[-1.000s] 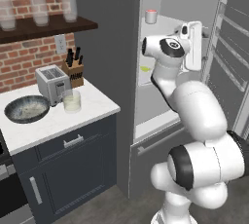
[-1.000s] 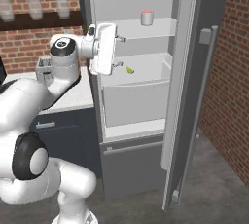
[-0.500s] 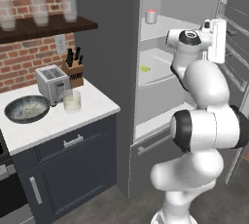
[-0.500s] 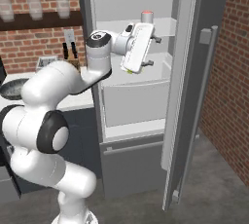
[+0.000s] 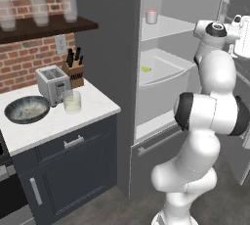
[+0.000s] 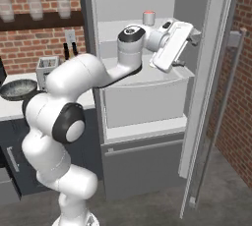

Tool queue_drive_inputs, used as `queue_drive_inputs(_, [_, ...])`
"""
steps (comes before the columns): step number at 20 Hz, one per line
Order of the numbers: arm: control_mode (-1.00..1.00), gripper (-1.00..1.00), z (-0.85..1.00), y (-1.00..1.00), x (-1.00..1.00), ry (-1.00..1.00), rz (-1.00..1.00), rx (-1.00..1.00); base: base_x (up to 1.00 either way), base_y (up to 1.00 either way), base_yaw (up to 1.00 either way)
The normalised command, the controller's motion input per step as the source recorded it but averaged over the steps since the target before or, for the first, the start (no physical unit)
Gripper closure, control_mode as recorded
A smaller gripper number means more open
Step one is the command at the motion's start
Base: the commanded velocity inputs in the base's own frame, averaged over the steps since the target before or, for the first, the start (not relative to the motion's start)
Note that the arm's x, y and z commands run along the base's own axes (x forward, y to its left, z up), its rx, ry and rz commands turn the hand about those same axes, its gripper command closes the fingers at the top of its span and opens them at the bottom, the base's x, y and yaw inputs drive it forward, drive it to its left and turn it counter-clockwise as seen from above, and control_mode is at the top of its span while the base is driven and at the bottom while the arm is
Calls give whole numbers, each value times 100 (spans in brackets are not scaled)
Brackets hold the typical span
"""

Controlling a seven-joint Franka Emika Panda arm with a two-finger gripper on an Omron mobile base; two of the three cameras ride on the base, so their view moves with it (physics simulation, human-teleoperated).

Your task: Grab a lemon wedge from the fridge and one ice cube from the ice bowl, and put them in the glass of lemonade.

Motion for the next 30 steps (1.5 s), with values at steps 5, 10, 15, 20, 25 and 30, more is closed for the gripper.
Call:
queue_drive_inputs(5, [-100,-100,18,-100,-18,0,-9,10,0,0,0])
queue_drive_inputs(10, [-100,-100,11,-75,-17,0,-2,7,0,0,0])
queue_drive_inputs(15, [-100,-100,0,34,-36,-1,1,0,0,0,0])
queue_drive_inputs(20, [-100,-100,-3,100,-80,-23,8,0,0,0,0])
queue_drive_inputs(25, [-100,-100,-25,100,-63,-38,13,9,0,0,0])
queue_drive_inputs(30, [-100,-100,-56,100,-26,-37,13,28,0,0,0])
